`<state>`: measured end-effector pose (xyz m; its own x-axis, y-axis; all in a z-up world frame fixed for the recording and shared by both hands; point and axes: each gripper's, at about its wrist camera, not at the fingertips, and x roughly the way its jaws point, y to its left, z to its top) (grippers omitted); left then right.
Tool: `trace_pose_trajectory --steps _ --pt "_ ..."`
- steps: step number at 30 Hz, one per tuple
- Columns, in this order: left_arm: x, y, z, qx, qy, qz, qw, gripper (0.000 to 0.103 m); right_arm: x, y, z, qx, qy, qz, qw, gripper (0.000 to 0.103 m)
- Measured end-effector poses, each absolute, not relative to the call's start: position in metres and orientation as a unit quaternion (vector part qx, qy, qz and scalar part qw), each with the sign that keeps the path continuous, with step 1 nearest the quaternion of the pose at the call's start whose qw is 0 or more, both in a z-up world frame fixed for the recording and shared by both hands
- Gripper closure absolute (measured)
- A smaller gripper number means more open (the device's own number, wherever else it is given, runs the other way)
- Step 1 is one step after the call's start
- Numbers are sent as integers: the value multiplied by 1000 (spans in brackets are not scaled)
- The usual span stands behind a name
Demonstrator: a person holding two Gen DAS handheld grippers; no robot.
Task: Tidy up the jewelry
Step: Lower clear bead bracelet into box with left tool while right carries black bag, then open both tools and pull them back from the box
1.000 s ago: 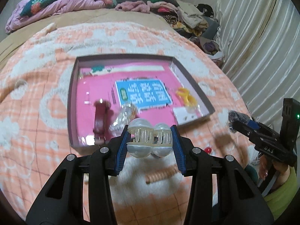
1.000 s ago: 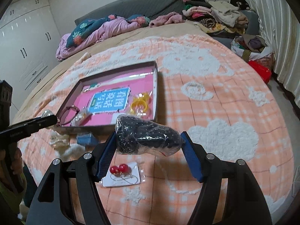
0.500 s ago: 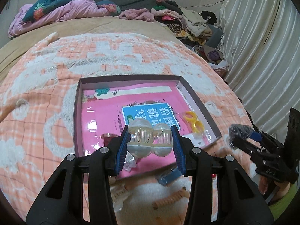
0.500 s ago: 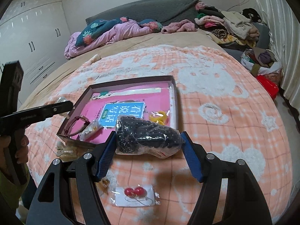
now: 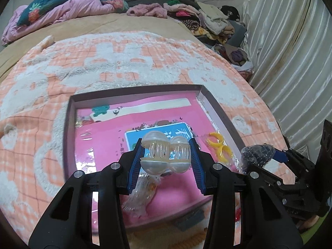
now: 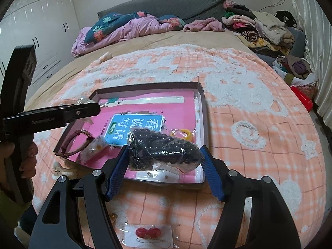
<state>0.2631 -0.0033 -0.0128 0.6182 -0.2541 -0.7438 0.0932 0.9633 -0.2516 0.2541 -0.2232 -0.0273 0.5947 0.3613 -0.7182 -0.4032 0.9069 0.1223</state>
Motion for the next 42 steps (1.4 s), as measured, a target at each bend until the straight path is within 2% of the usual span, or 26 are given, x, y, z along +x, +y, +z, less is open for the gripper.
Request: trace_pose_trajectory --steps 13,16,20,24,31,33,35,42 --pt "293 -20 -44 -94 464 -113 874 67 265 -220 -47 -37 418 212 883 36" --pt "291 -18 -45 -94 463 -113 874 52 267 -217 -51 -39 424 212 880 35" --pt "287 -12 -41 -94 459 -104 877 52 269 -213 -55 -36 431 211 877 33" --pt "280 -2 -31 -99 447 -95 884 52 264 -217 -45 -24 416 212 884 24" --pt "261 14 -10 -113 424 -75 896 40 246 -234 -17 -9 379 201 903 12" --pt "252 19 -2 -117 415 -71 900 37 241 -240 -9 -5 370 197 908 11" --pt "246 22 6 -120 407 -66 903 29 236 -242 -2 -3 363 195 911 10" --pt "222 36 33 -130 375 -53 916 17 219 -249 15 3 346 193 918 9"
